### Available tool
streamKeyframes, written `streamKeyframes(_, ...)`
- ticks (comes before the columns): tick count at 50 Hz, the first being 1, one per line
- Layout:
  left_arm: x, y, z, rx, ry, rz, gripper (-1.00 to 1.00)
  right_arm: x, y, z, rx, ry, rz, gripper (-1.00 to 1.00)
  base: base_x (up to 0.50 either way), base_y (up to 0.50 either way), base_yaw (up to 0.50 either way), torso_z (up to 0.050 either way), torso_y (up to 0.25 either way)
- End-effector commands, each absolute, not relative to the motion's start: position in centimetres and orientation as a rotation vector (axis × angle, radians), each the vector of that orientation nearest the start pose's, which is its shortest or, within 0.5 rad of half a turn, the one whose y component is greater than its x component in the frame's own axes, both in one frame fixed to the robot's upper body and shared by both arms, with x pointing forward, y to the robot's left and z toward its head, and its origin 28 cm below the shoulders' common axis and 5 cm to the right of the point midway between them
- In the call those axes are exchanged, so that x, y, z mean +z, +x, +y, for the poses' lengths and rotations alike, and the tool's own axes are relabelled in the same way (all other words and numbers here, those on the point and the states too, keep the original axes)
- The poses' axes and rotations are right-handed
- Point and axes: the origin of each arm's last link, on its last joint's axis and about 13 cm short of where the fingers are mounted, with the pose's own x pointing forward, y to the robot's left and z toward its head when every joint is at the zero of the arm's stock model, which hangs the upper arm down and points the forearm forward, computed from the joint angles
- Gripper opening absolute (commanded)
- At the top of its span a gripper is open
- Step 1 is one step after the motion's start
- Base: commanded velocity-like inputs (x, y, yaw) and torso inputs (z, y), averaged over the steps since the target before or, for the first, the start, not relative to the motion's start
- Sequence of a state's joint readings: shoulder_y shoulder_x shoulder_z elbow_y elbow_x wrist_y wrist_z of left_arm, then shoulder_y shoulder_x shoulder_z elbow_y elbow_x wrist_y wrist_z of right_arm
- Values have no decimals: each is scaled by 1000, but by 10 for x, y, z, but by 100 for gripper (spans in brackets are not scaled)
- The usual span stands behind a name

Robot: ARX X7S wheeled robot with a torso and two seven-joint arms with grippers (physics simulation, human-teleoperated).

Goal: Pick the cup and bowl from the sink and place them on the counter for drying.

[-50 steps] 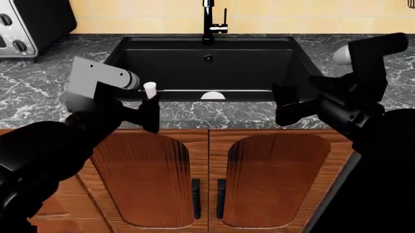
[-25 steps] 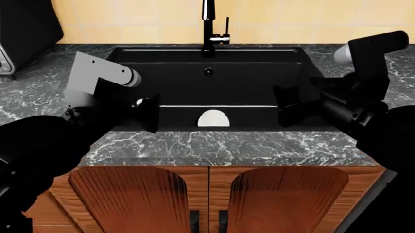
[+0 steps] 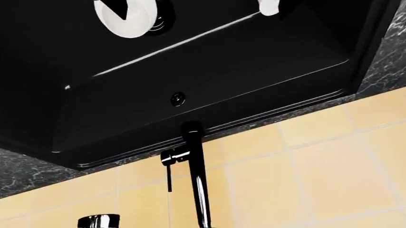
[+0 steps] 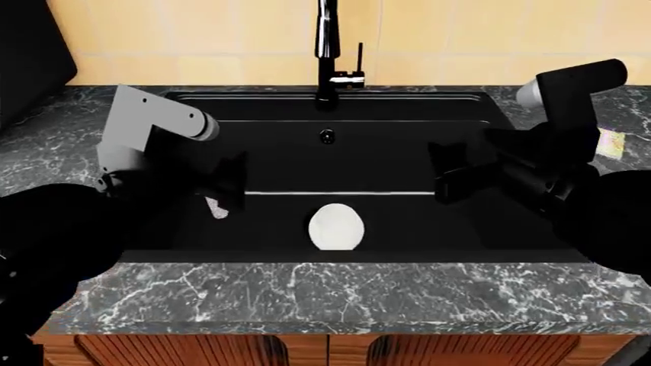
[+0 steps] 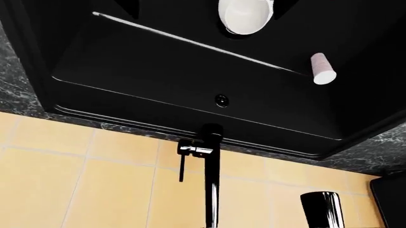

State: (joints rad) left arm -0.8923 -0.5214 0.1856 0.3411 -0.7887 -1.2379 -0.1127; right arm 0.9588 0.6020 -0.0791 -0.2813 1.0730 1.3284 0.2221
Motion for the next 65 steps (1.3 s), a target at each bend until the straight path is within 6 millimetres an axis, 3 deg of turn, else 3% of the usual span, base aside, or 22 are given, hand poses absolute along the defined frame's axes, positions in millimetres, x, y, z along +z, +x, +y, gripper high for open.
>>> streamKeyframes(1,235,283,260,-318,186,189,100,255,278,-173,322,-63,234,100,309,0,0,0,0)
streamKeyframes(27,242,284,263,-331,204,190,100,256,274,-173,346,-57,252,100,228,0,0,0,1)
streamKeyframes(47,237,292,253,-337,219,197,100,253,275,-176,338,-48,251,100,153,0,0,0,0)
streamKeyframes(59,239,287,262,-342,221,202,100,253,275,-177,335,-46,256,100,155,0,0,0,1)
streamKeyframes(65,235,293,252,-346,225,205,100,252,276,-176,338,-40,258,100,156,0,0,0,0)
